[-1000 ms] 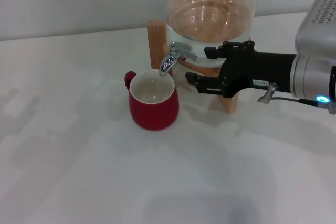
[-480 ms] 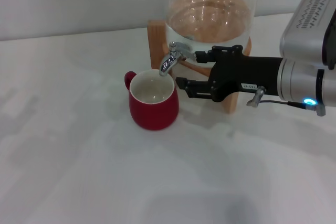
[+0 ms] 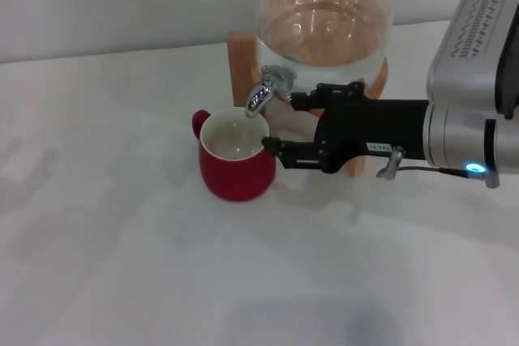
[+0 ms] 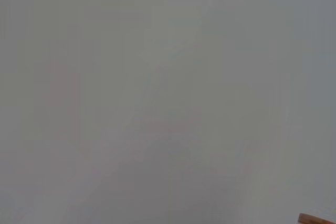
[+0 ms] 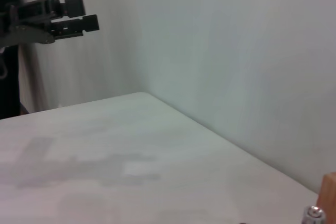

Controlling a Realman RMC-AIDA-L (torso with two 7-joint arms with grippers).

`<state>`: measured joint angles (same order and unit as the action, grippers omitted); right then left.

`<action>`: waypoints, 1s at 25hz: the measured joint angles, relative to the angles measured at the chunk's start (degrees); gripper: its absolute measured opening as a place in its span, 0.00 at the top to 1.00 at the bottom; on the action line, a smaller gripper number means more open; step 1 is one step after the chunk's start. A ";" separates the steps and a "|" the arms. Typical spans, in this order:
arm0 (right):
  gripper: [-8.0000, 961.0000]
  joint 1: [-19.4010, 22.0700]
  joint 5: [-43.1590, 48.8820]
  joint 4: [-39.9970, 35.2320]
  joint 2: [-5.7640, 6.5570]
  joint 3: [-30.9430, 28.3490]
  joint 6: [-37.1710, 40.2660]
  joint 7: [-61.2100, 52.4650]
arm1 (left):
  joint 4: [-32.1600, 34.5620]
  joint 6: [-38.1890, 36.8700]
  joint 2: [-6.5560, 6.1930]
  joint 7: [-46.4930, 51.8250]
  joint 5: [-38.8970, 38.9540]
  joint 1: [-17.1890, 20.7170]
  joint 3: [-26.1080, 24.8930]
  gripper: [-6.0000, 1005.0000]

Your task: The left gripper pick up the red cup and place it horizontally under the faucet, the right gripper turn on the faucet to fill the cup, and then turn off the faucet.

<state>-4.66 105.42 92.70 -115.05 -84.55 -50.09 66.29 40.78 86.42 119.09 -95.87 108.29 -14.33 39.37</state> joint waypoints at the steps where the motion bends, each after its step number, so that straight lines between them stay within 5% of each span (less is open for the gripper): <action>1: 0.25 0.00 -0.02 0.02 0.00 0.00 -0.27 0.11 | -0.04 -0.01 0.00 0.05 0.00 0.00 0.03 0.24; 20: 0.25 0.80 -0.58 0.97 0.11 -0.56 -1.47 0.51 | -0.09 0.46 0.16 0.16 -0.05 0.96 0.18 0.24; 25: 0.25 4.14 -0.08 3.90 0.19 -2.62 -1.59 0.59 | 0.72 1.22 0.05 -0.17 -0.48 1.44 0.19 0.24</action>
<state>-0.53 105.35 96.60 -114.86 -87.17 -51.69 66.88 41.49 87.64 119.14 -96.03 107.80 -12.88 39.56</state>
